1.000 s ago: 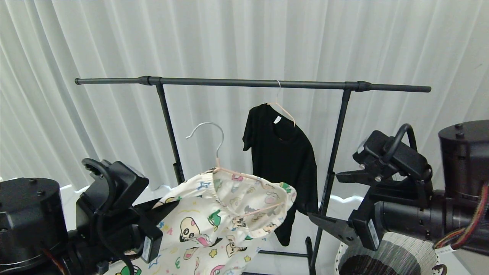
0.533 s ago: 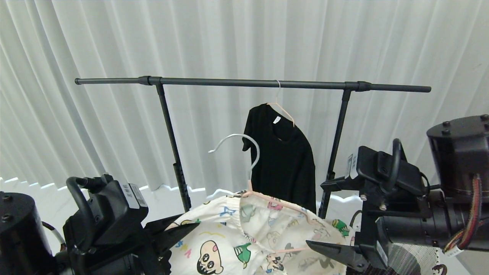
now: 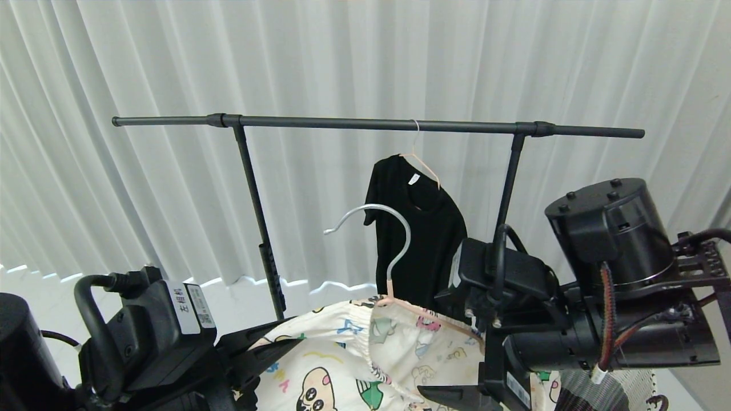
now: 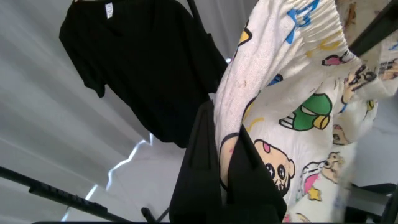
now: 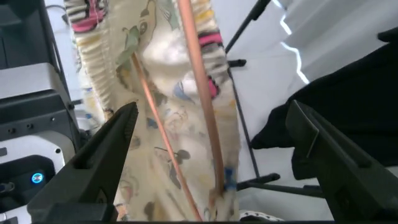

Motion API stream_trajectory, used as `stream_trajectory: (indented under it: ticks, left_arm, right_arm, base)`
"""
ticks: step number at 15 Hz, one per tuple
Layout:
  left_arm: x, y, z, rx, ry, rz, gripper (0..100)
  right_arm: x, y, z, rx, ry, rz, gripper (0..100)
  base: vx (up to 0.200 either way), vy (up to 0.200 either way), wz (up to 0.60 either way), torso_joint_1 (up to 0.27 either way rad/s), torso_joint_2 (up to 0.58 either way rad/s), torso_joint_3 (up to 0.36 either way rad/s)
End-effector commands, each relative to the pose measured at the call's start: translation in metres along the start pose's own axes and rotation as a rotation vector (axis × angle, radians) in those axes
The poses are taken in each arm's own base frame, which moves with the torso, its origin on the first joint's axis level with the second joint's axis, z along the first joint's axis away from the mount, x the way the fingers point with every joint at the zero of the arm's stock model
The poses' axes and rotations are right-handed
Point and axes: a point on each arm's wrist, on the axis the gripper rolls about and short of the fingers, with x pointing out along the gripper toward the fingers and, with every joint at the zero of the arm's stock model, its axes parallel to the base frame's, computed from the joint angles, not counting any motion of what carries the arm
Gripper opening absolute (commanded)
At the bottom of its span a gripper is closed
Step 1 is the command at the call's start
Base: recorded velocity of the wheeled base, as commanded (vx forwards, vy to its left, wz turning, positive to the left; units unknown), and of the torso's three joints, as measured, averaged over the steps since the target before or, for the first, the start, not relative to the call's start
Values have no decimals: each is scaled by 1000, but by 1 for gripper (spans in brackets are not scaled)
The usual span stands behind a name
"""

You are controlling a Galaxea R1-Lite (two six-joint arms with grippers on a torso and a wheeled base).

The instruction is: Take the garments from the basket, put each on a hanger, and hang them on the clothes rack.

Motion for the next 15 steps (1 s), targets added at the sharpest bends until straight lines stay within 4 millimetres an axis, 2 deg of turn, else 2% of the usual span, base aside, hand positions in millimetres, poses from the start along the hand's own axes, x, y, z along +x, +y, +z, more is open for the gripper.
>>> stream_trajectory:
  ticks: [1, 2, 3, 10, 15]
  left_arm:
    - [0, 0, 0, 2, -1, 0, 0]
    - [0, 0, 0, 2, -1, -1, 0]
    - [0, 0, 0, 2, -1, 0, 0]
    - [-1, 0, 2, 4, -13, 5, 0]
    - [-1, 0, 0, 42, -8, 2, 0]
  right_arm:
    - [12, -1, -1, 2, 24, 13, 100]
    - [12, -1, -1, 2, 24, 11, 100]
    - [13, -1, -1, 2, 27, 9, 0]
    - [13, -6, 0, -21, 29, -78, 0]
    - [19, -32, 6, -215, -69, -219, 0]
  base:
    - [0, 0, 0, 0, 0, 0]
    - [0, 0, 0, 0, 0, 0]
    - [0, 0, 0, 0, 0, 0]
    - [0, 0, 0, 0, 0, 0]
    - [0, 0, 0, 0, 0, 0]
